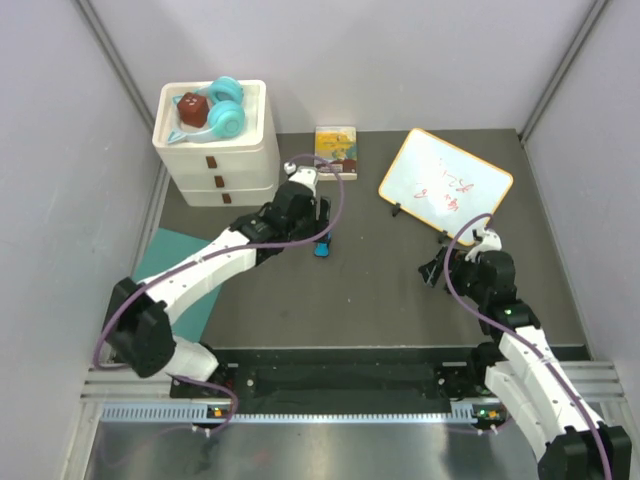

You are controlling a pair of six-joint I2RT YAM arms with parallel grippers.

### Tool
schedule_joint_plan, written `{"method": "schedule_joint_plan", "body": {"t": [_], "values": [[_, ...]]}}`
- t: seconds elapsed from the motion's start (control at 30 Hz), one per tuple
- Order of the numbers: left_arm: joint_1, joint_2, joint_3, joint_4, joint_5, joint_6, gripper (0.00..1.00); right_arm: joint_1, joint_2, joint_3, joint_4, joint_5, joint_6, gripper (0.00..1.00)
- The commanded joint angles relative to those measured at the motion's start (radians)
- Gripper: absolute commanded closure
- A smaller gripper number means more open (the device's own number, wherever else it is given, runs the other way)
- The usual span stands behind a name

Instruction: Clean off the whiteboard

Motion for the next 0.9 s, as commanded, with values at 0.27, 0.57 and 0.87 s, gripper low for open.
{"method": "schedule_joint_plan", "body": {"t": [0.27, 0.57, 0.87], "values": [[0.007, 0.415, 0.256, -0.134, 0.028, -0.095, 0.26, 0.007, -0.032, -0.015, 0.030, -0.005, 0.003, 0.01], [0.007, 0.587, 0.335, -0.199, -0.042, -0.151, 0.33, 0.007, -0.036, -0.018, 0.027, -0.005, 0.003, 0.01], [0.032, 0.608, 0.303, -0.131, -0.001, -0.141, 0.37, 0.007, -0.034, -0.018, 0.026, -0.005, 0.003, 0.01]]}}
